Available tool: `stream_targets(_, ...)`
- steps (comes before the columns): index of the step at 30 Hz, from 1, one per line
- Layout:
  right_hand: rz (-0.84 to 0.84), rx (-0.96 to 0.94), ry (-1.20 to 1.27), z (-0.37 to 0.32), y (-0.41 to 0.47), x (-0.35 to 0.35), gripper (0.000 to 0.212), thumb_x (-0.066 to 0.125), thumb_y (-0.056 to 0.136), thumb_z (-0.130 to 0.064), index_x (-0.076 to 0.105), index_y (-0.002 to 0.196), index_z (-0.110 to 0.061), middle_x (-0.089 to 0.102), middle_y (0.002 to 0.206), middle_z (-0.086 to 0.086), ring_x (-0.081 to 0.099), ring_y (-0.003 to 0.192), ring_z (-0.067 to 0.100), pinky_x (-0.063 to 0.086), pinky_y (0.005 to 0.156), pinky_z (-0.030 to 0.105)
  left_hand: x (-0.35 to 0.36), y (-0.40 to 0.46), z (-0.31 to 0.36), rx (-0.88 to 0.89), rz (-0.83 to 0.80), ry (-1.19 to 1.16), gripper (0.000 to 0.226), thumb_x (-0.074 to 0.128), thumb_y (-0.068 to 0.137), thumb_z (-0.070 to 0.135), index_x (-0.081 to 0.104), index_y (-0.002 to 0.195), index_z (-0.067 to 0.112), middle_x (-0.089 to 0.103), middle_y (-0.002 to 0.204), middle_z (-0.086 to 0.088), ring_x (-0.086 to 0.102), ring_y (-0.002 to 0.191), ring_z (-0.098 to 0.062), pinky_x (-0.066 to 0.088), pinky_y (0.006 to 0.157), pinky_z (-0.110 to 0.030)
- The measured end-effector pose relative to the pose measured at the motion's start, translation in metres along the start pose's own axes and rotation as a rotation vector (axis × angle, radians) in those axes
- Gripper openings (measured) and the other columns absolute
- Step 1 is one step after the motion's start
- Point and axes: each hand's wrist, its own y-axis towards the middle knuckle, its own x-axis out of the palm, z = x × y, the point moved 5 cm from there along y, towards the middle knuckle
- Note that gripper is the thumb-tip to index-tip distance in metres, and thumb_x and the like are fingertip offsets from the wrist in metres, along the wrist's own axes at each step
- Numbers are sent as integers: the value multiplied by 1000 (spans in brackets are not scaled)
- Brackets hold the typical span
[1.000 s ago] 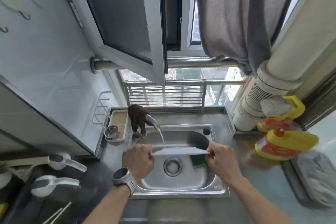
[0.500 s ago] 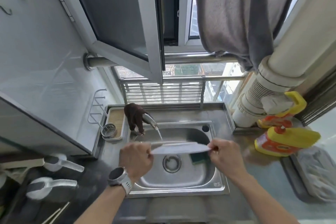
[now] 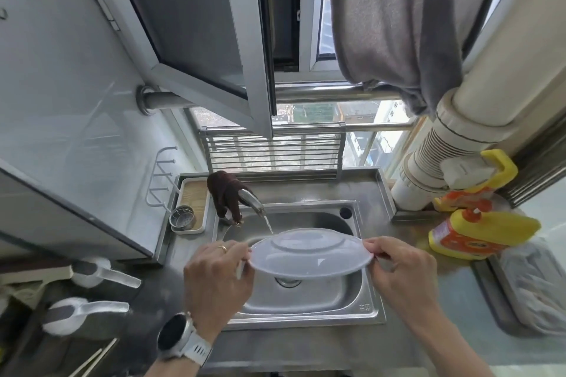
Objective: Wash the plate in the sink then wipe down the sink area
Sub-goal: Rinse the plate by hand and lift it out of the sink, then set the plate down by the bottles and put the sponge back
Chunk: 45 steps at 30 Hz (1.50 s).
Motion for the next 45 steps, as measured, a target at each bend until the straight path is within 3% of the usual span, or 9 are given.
stream_targets(5,-340,142,-77,21,-5,64,16,54,69,-18,70,66,-15,69,60,3,67,61,31,43,52,33,70,-17,-25,-62,-388,179,33,86,57,24,53,58,20,52,45,6,51,41,-20,37,40,-24)
stream_targets(10,44,-14,26,-1,-1,1,20,79,69,1,80,84,-12,79,83,-5,73,69,14,59,62,31,1,-6,3,10,54,37,7,77,71,26,71,67,24,68,62,9,62,56,-19,43,55,-26)
stream_targets(15,-284,108,-65,29,-12,68,14,56,72,-14,69,68,-15,70,63,2,67,61,30,41,53,30,77,-13,-18,-51,-221,190,33,89,55,18,56,57,19,53,48,5,51,42,-24,23,48,-21)
stream_targets(21,31,-22,20,25,-15,24,22,76,69,5,77,80,-14,76,75,-4,70,64,16,55,56,30,42,-16,-8,70,101,93,12,83,70,18,73,73,23,71,68,6,64,63,-24,46,57,-33)
stream_targets(26,-147,122,16,51,-29,61,15,73,78,-8,69,69,-20,68,60,-2,60,53,17,28,51,9,96,-9,-14,-84,-93,79,28,83,78,30,58,67,25,53,57,3,53,48,-21,34,45,-22)
stream_targets(32,-31,446,192,129,-32,26,10,77,87,-24,69,81,-21,71,71,-8,67,67,13,53,66,33,127,35,51,-217,-213,-268,17,75,86,36,62,82,25,71,76,9,70,73,-15,58,68,-33)
stream_targets(37,13,673,172,212,-32,-10,17,77,85,-13,66,97,-14,71,87,0,64,74,12,45,64,18,195,30,127,-390,-471,-437,16,77,80,31,60,78,28,71,80,10,71,81,-15,58,77,-32)
stream_targets(41,-94,765,-5,282,-51,-15,15,78,82,-16,69,94,-16,75,89,1,70,83,22,55,79,35,261,3,167,-528,-571,-458,14,78,78,23,65,80,27,75,90,5,70,89,-16,57,87,-32)
stream_targets(45,-180,830,-55,336,-69,-7,15,74,82,-14,66,92,-21,76,93,3,70,85,24,55,80,36,314,-17,192,-581,-614,-434,13,77,80,20,72,92,24,76,97,2,69,95,-16,54,88,-25)
